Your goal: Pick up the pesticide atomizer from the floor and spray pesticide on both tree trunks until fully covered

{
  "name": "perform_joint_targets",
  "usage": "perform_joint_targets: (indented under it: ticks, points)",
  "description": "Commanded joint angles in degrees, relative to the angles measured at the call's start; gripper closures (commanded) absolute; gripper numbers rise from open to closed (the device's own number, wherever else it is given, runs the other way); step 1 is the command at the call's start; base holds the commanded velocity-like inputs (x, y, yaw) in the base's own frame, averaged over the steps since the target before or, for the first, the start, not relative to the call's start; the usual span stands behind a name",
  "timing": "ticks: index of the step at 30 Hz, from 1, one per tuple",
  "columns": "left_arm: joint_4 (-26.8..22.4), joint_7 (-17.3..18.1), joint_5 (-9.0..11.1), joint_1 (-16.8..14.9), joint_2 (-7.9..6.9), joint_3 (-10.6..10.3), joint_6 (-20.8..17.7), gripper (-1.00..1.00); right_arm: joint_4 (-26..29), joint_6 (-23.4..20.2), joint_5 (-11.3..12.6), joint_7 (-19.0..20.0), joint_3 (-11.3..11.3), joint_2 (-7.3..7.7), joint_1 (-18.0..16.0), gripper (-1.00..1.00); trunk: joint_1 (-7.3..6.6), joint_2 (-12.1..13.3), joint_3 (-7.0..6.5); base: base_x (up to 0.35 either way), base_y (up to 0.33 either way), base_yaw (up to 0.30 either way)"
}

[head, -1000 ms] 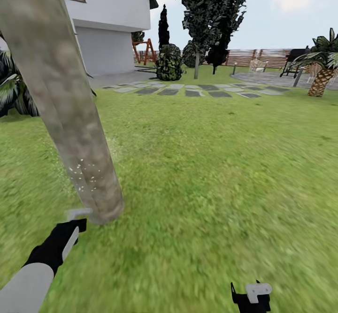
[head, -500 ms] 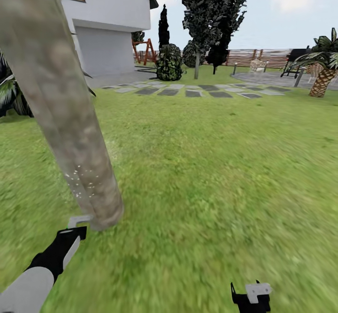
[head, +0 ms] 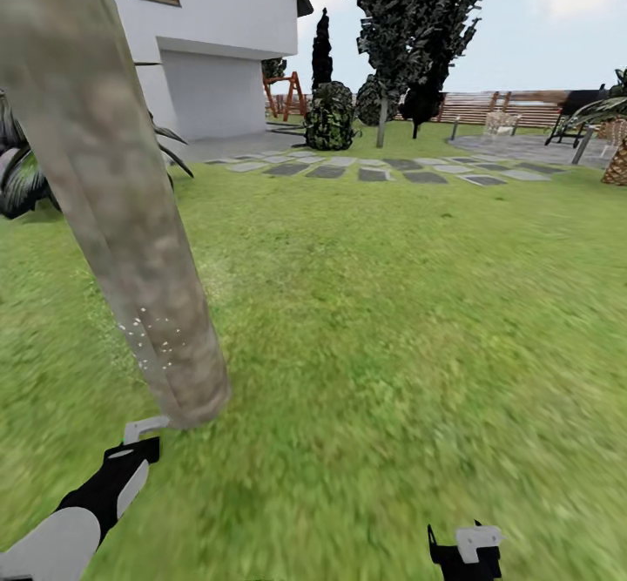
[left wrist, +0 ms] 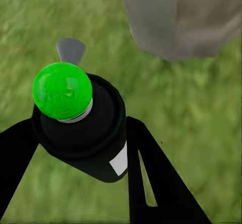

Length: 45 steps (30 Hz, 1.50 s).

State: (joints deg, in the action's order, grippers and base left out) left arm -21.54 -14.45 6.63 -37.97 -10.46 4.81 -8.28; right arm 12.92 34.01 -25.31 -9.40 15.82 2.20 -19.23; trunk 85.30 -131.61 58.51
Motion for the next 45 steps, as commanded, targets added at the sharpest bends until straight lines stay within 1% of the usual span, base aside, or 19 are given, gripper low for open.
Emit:
perform_joint_targets:
  ticks: [1, 5, 17, 30, 45]
  points:
    - [0.00, -0.01, -0.04, 0.00, 0.15, -0.04, 0.01, 1.00, 0.00, 0.00, 0.00, 0.00, 0.00, 0.00, -0.01, -1.00, 0.00, 0.00, 0.00, 0.000, -0.244, 0.276]
    - [0.01, -0.04, 0.05, 0.00, 0.36, -0.06, 0.01, 1.00, 0.00, 0.00, 0.00, 0.01, 0.00, 0.00, 0.00, -1.00, 0.00, 0.00, 0.00, 0.048, -0.264, 0.117]
    - [0.01, -0.06, 0.14, 0.00, 0.41, 0.03, 0.01, 1.00, 0.00, 0.00, 0.00, 0.08, 0.00, 0.00, 0.01, -1.00, 0.00, 0.00, 0.00, 0.081, -0.269, 0.015]
    - [-0.02, -0.06, 0.23, 0.00, 0.44, 0.03, 0.01, 1.00, 0.05, 0.00, 0.02, 0.06, 0.00, 0.00, 0.00, -1.00, 0.00, 0.00, 0.00, 0.083, -0.269, 0.246]
    - [0.01, -0.06, 0.23, 0.00, 0.44, 0.03, 0.01, 1.00, 0.09, 0.00, 0.07, 0.00, 0.00, 0.17, 0.00, -1.00, 0.00, 0.00, 0.00, 0.209, -0.213, 0.005]
